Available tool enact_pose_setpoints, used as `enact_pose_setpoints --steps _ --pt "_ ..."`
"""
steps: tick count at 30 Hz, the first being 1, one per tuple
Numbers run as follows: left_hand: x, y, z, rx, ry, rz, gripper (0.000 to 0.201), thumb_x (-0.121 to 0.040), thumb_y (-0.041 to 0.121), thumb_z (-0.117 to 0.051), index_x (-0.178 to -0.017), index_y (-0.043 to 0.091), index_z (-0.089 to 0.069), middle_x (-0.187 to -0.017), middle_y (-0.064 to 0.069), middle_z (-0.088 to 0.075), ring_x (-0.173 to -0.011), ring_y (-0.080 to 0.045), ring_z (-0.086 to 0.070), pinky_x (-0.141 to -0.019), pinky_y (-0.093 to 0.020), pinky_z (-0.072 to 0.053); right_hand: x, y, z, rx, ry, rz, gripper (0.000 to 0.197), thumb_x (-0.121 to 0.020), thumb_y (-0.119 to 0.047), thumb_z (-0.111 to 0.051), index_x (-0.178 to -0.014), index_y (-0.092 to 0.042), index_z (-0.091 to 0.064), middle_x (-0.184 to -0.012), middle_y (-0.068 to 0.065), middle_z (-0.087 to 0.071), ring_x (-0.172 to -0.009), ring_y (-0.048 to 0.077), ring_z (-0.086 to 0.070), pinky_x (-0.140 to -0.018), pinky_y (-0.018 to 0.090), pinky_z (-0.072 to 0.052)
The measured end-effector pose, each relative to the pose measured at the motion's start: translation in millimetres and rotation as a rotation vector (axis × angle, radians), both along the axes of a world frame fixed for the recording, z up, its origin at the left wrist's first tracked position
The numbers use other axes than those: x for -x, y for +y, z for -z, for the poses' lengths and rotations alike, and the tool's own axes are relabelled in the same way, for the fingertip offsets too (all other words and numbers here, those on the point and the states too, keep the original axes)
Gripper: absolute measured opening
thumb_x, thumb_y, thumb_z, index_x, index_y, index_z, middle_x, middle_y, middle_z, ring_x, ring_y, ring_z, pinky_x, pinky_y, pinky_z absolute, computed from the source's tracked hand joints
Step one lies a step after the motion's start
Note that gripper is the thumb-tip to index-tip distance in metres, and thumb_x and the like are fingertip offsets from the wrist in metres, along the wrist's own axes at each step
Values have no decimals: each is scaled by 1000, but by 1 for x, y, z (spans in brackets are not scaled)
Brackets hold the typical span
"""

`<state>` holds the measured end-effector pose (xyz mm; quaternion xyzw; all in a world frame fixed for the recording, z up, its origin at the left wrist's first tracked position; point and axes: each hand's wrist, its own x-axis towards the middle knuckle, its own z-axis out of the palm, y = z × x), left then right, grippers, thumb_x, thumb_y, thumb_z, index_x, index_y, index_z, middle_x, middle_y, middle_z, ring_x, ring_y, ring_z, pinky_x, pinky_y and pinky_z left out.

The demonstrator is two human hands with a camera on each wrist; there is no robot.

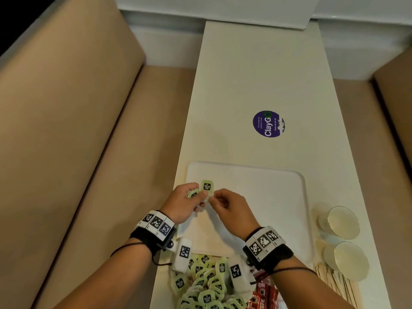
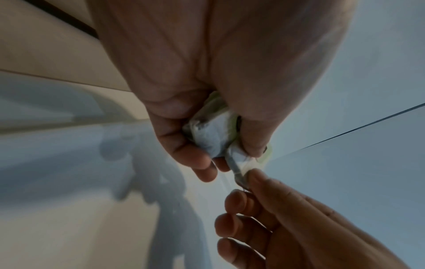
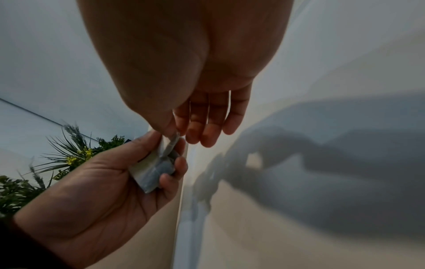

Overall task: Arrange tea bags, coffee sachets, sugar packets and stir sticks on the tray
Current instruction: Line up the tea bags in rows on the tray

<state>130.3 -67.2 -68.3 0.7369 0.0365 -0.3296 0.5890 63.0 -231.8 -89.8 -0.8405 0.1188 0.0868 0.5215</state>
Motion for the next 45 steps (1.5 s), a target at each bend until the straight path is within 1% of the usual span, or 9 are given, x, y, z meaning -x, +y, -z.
enact_pose_setpoints --steps 8,12,17,20,23,27,38,42,45 --pt "-28 6 8 0 46 -22 26 -93 -1 -61 -112 16 -63 -90 -13 -72 -73 -18 -68 -67 -27 -56 -34 -4 8 42 2 17 24 -98 -30 -63 -76 -20 -61 -64 -5 -58 -59 6 -47 -60 21 -40" --pt "-42 15 12 24 68 -84 21 -92 -5 -58 -108 8 -59 -103 -12 -75 -80 -21 -69 -66 -29 -55 -64 -8 10 130 14 41 36 -98 -30 -62 -64 -29 -50 -56 -10 -49 -54 3 -42 -55 21 -32" --pt "-56 21 12 -4 35 -78 7 -90 3 -70 -97 5 -67 -92 -16 -70 -76 -16 -69 -64 -22 -56 -96 -6 15 165 80 25 38 -99 -28 -62 -62 -30 -51 -59 -13 -49 -55 3 -44 -54 22 -32" --pt "-59 21 15 -37 0 -85 12 -90 8 -72 -98 0 -67 -86 -14 -69 -73 -15 -67 -65 -23 -57 -106 1 18 177 111 -11 23 -98 -28 -60 -79 -21 -70 -72 -8 -61 -61 9 -53 -61 26 -39" --pt "-61 21 17 -59 -17 -82 12 -90 10 -73 -99 4 -68 -82 -12 -71 -76 -20 -65 -74 -35 -56 -109 7 21 195 139 -24 26 -98 -30 -58 -74 -24 -65 -69 -7 -61 -60 13 -55 -59 28 -41" --pt "-63 19 19 -21 5 -147 25 -87 8 -75 -107 9 -60 -86 -18 -73 -74 -22 -64 -67 -35 -53 -115 8 21 208 130 -11 23 -97 -32 -59 -82 -21 -73 -75 -2 -67 -70 22 -62 -65 34 -50" --pt "-70 23 26 -93 -56 -81 11 -93 10 -67 -103 13 -63 -80 -14 -70 -65 -25 -57 -61 -36 -50 -123 10 20 158 124 49 15 -90 -37 -70 -84 -23 -69 -82 -4 -69 -77 17 -65 -73 33 -54" --pt "-71 22 27 -108 -79 -64 10 -93 12 -68 -102 13 -65 -80 -21 -70 -64 -25 -57 -58 -35 -49 -113 0 18 122 80 52 26 -94 -37 -68 -105 -14 -70 -93 -3 -68 -85 15 -63 -80 30 -51" --pt "-73 21 28 -103 -94 -52 10 -93 12 -68 -102 15 -66 -84 -23 -71 -66 -25 -58 -58 -35 -49 -103 -3 13 101 42 -75 24 -99 -35 -61 -106 -15 -72 -92 -5 -69 -82 9 -61 -78 24 -44"
